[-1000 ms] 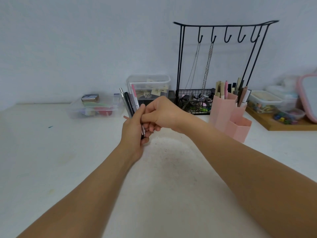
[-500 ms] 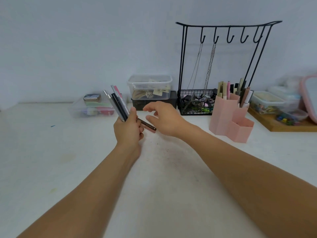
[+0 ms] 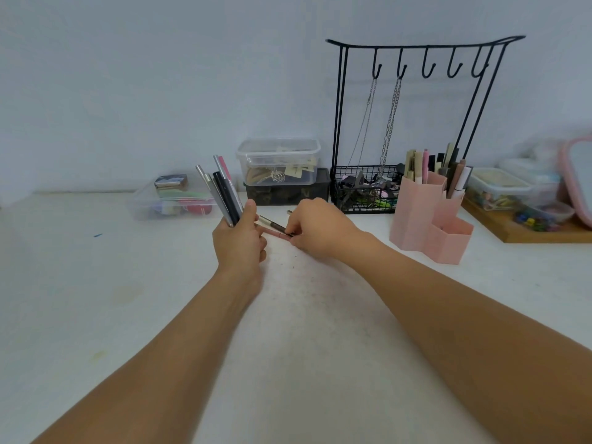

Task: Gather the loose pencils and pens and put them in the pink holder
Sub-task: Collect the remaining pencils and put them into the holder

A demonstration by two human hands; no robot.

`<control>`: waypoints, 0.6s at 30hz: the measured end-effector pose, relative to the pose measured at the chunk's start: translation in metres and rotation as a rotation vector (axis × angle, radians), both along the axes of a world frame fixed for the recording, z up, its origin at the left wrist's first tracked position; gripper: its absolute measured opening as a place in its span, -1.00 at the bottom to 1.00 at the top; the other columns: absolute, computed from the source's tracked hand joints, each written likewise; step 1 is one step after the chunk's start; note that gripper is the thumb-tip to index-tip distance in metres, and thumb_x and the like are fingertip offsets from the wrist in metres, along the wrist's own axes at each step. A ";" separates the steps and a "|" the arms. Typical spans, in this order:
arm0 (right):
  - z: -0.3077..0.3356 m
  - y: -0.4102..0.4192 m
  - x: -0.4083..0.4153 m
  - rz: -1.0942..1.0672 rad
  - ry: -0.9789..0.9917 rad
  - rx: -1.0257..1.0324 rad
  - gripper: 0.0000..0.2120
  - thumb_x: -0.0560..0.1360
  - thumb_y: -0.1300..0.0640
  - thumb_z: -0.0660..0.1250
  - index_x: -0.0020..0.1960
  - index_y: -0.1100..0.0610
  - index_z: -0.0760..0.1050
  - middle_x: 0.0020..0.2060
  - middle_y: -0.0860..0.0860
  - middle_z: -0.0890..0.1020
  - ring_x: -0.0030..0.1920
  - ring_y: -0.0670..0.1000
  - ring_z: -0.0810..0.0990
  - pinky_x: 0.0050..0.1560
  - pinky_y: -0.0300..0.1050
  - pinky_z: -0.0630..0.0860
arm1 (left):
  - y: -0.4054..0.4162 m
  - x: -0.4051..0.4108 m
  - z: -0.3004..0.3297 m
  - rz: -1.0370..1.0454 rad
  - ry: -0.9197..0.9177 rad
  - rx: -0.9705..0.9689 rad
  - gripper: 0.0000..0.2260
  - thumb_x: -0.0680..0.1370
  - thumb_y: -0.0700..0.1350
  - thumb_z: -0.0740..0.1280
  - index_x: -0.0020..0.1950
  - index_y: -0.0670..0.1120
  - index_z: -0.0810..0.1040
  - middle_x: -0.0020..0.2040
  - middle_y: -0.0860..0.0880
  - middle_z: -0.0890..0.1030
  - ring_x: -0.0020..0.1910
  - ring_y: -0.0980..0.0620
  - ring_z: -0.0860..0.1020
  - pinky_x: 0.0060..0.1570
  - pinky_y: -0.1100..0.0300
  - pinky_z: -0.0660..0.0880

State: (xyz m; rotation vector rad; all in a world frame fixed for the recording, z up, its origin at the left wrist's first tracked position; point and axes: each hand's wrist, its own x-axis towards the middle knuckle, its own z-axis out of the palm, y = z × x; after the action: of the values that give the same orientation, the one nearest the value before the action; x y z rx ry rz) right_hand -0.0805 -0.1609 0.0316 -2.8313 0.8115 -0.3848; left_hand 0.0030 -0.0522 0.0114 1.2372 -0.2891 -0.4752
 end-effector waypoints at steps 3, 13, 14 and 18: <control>0.010 -0.005 -0.006 -0.065 0.001 0.082 -0.85 0.37 0.25 0.53 -0.08 0.09 0.74 -0.16 0.02 0.72 -0.16 0.04 0.68 -0.06 0.00 0.68 | 0.000 -0.002 0.002 -0.014 0.008 0.012 -0.77 0.64 0.01 0.34 -0.13 -0.06 0.42 -0.39 -0.01 0.33 -0.51 0.11 0.22 -0.60 0.29 0.16; 0.029 -0.023 -0.022 -0.208 0.136 0.457 -0.64 0.35 0.13 0.62 0.01 0.36 0.68 -0.27 0.20 0.70 -0.35 0.07 0.56 -0.12 -0.06 0.63 | 0.000 -0.005 0.003 -0.095 -0.013 0.072 -0.80 0.63 0.03 0.34 -0.05 -0.08 0.48 -0.39 0.00 0.34 -0.50 0.11 0.24 -0.59 0.31 0.21; 0.029 -0.023 -0.023 -0.215 0.130 0.482 -0.67 0.36 0.17 0.60 0.00 0.37 0.67 -0.31 0.18 0.67 -0.36 0.08 0.54 -0.18 -0.08 0.58 | 0.000 -0.004 0.003 -0.100 -0.014 0.072 -0.80 0.63 0.03 0.35 -0.05 -0.08 0.48 -0.39 0.00 0.34 -0.50 0.11 0.23 -0.59 0.31 0.21; 0.042 -0.023 -0.030 -0.192 -0.063 0.649 -0.84 0.43 0.27 0.52 -0.03 0.35 0.67 -0.21 0.20 0.72 -0.35 0.01 0.58 -0.20 -0.15 0.61 | 0.000 -0.003 0.001 -0.123 -0.015 0.041 -0.75 0.60 0.06 0.39 -0.04 -0.09 0.45 -0.44 0.04 0.32 -0.52 0.12 0.22 -0.59 0.29 0.18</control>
State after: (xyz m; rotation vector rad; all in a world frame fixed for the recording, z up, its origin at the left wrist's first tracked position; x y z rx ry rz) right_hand -0.1101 -0.1842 0.0732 -2.1421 0.9819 -0.1854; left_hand 0.0004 -0.0520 0.0121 1.2680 -0.3714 -0.5802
